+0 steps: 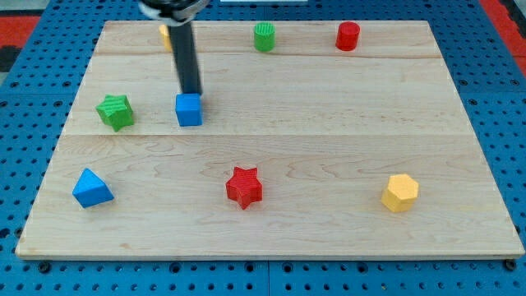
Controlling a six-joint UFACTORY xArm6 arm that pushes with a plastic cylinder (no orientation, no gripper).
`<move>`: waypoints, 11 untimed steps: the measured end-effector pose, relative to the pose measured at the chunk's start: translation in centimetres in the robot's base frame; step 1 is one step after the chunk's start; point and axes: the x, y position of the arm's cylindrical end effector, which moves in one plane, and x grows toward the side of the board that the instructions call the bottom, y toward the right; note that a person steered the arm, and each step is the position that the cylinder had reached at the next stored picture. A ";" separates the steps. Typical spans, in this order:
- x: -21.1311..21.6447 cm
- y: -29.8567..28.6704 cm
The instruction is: Keep the blue cube to the left of the red star
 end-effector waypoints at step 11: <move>11.3 6.2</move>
